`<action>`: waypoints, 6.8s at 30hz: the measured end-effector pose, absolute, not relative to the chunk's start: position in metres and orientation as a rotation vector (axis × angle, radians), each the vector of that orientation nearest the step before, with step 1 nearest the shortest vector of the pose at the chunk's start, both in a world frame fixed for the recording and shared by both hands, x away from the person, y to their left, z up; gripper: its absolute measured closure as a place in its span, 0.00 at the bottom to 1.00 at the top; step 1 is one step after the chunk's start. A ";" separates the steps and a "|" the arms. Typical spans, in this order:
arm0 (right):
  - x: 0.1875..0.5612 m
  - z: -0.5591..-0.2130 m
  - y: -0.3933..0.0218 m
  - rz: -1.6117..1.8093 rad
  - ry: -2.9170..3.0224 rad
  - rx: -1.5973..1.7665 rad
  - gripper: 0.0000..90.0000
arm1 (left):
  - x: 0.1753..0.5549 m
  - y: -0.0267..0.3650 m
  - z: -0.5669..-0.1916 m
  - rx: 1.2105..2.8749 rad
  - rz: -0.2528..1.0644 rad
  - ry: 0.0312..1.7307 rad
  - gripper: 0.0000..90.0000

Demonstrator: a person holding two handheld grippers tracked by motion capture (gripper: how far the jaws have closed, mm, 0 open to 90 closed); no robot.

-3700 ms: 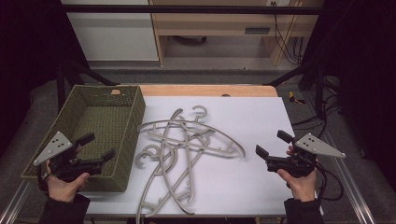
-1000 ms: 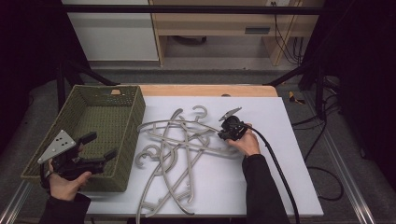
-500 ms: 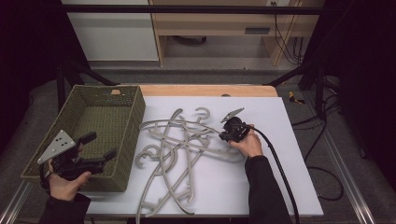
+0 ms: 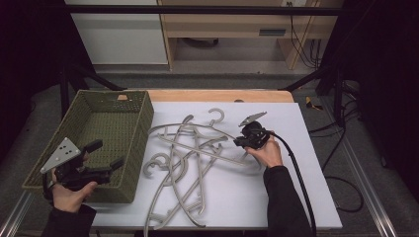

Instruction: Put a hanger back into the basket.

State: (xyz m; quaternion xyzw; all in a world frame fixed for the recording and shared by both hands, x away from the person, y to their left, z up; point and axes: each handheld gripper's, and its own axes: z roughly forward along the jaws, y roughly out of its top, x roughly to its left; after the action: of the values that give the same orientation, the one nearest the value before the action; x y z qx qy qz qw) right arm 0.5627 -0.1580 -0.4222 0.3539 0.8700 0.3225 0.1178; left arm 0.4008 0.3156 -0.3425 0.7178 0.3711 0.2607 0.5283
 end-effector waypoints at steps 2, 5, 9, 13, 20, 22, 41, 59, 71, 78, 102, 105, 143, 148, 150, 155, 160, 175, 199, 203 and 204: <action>0.562 -0.423 -0.158 0.944 2.547 1.025 0.92 | 0.400 0.316 -0.342 1.714 0.624 0.884 0.07; 0.560 -0.422 -0.160 0.976 2.549 1.029 0.92 | 0.400 0.316 -0.342 1.711 0.624 0.885 0.07; 0.549 -0.405 -0.172 1.006 2.516 0.989 0.92 | 0.400 0.315 -0.341 1.712 0.621 0.884 0.07; 0.538 -0.385 -0.182 1.052 2.480 0.945 0.92 | 0.399 0.312 -0.341 1.721 0.616 0.879 0.07; 0.510 -0.358 -0.200 1.079 2.468 0.833 0.92 | 0.396 0.306 -0.334 1.742 0.588 0.844 0.07; 0.502 -0.354 -0.200 1.093 2.479 0.796 0.92 | 0.395 0.303 -0.329 1.744 0.565 0.830 0.07; 0.444 -0.327 -0.162 1.118 2.651 0.346 0.92 | 0.404 0.241 -0.294 2.223 0.445 0.624 0.15; 0.438 -0.325 -0.150 1.102 2.687 0.266 0.92 | 0.414 0.182 -0.318 2.519 0.447 0.418 0.71; 0.441 -0.326 -0.149 1.105 2.688 0.238 0.92 | 0.414 0.183 -0.324 2.525 0.427 0.384 0.90; 0.444 -0.325 -0.149 1.100 2.672 0.256 0.89 | 0.412 0.185 -0.325 2.482 0.429 0.419 0.91; 0.423 -0.321 -0.197 1.424 2.117 0.793 0.16 | 0.435 0.186 -0.315 2.297 0.695 0.746 0.91; 0.419 -0.334 -0.203 1.420 2.090 0.862 0.13 | 0.435 0.188 -0.308 2.274 0.720 0.744 0.91; 0.414 -0.385 -0.224 1.384 2.018 1.104 0.03 | 0.479 0.328 -0.263 2.025 0.904 0.964 0.91; 0.415 -0.386 -0.223 1.374 2.019 1.111 0.03 | 0.485 0.349 -0.272 2.053 0.935 0.994 0.91; 0.415 -0.386 -0.223 1.375 2.023 1.108 0.03 | 0.485 0.358 -0.276 2.052 0.931 0.999 0.91; 0.415 -0.386 -0.223 1.374 2.031 1.102 0.03 | 0.481 0.379 -0.285 2.044 0.935 1.014 0.91; 0.416 -0.387 -0.222 1.373 2.034 1.103 0.03 | 0.478 0.398 -0.296 2.036 0.953 1.053 0.91; 0.416 -0.386 -0.223 1.377 2.039 1.102 0.03 | 0.474 0.442 -0.316 2.019 0.977 1.158 0.91; 0.416 -0.386 -0.224 1.379 2.034 1.106 0.03 | 0.489 0.435 -0.350 2.100 0.989 1.222 0.91; 0.416 -0.386 -0.224 1.379 2.033 1.108 0.03 | 0.495 0.433 -0.364 2.124 0.954 1.258 0.91; 0.416 -0.386 -0.224 1.379 2.034 1.106 0.03 | 0.496 0.433 -0.366 2.122 0.949 1.266 0.91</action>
State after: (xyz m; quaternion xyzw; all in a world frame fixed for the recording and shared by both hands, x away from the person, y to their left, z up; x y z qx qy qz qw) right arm 0.4162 -0.2239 -0.3858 0.4003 0.7360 0.4991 0.2213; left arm 0.4960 0.4325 -0.3658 0.7774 0.4636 0.3476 0.2448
